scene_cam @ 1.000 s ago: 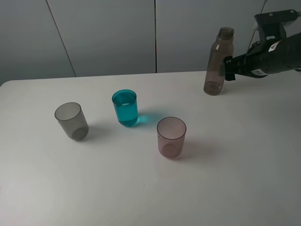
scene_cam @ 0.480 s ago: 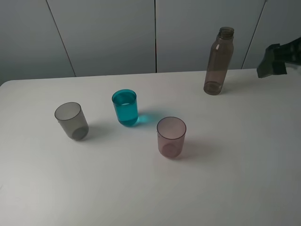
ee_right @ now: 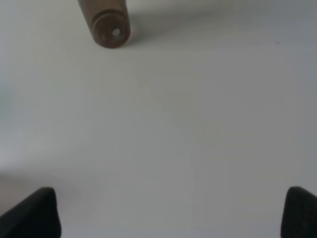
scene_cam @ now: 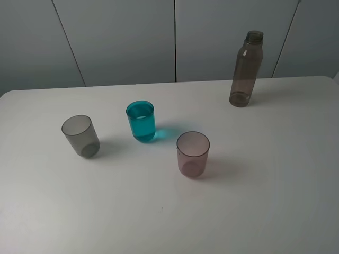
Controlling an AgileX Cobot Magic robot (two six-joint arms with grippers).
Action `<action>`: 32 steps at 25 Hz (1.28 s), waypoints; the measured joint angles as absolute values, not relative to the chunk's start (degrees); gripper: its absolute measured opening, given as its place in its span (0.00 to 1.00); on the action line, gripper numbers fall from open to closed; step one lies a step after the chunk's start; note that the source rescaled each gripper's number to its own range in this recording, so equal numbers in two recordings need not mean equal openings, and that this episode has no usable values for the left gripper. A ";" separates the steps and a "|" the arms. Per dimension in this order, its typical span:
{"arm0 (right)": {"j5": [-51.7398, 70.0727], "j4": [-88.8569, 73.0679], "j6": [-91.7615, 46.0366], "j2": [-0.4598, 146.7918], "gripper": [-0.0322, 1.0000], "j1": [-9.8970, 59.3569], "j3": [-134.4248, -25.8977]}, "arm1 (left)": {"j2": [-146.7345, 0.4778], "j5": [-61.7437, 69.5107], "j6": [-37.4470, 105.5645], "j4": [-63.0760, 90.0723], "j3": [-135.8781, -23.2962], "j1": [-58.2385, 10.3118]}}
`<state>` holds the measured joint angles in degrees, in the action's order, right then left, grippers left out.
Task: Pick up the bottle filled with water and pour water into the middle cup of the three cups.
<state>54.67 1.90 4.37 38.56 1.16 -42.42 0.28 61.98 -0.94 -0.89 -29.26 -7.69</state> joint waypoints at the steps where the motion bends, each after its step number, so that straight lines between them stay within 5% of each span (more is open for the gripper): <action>1: 54.77 1.90 4.50 35.09 0.90 1.16 -41.10 | 0.28 61.98 -1.05 -0.89 -29.26 -7.69; 15: 61.23 0.83 4.36 1.48 0.90 -1.36 -29.80 | 0.28 61.98 -1.17 -0.89 -29.26 -7.69; 32: 61.95 0.49 3.57 -0.03 0.89 -1.36 -29.30 | 0.28 61.98 -1.17 -0.89 -29.26 -7.69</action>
